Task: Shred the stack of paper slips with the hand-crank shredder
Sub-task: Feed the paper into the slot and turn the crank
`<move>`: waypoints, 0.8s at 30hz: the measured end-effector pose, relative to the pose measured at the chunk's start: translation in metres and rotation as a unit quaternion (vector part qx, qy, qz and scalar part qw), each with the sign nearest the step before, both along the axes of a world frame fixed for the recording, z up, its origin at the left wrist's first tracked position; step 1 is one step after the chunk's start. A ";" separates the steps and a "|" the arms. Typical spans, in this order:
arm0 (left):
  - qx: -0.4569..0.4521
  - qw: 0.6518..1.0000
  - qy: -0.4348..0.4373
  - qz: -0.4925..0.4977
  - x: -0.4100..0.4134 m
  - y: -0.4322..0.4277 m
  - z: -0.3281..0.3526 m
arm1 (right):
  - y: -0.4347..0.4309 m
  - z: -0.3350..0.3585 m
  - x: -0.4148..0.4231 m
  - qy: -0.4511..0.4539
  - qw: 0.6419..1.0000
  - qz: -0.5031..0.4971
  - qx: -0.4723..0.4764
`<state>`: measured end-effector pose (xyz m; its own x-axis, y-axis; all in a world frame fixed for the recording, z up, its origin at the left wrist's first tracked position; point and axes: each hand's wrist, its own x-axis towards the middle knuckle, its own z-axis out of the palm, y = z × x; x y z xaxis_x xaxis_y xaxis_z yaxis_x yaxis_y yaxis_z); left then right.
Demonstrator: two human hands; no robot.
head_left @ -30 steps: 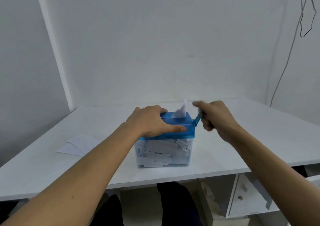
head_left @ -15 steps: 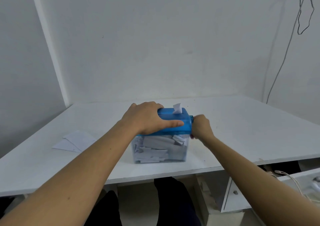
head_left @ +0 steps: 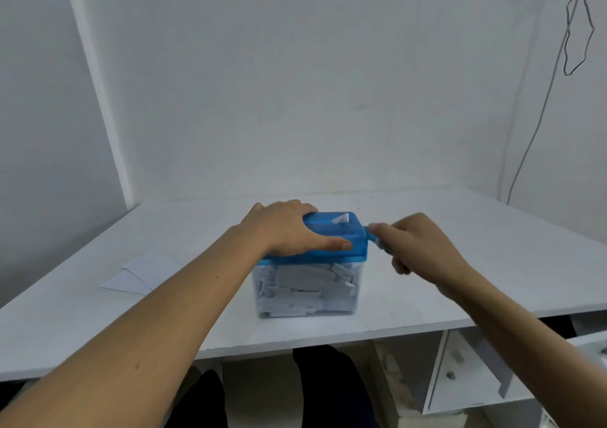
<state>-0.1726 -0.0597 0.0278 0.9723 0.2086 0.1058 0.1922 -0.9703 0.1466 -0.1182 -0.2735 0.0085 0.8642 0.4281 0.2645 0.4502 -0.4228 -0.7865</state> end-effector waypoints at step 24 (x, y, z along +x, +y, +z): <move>0.003 0.999 -0.033 0.022 0.002 0.000 -0.005 | 0.008 -0.035 0.012 0.082 0.997 0.008 0.011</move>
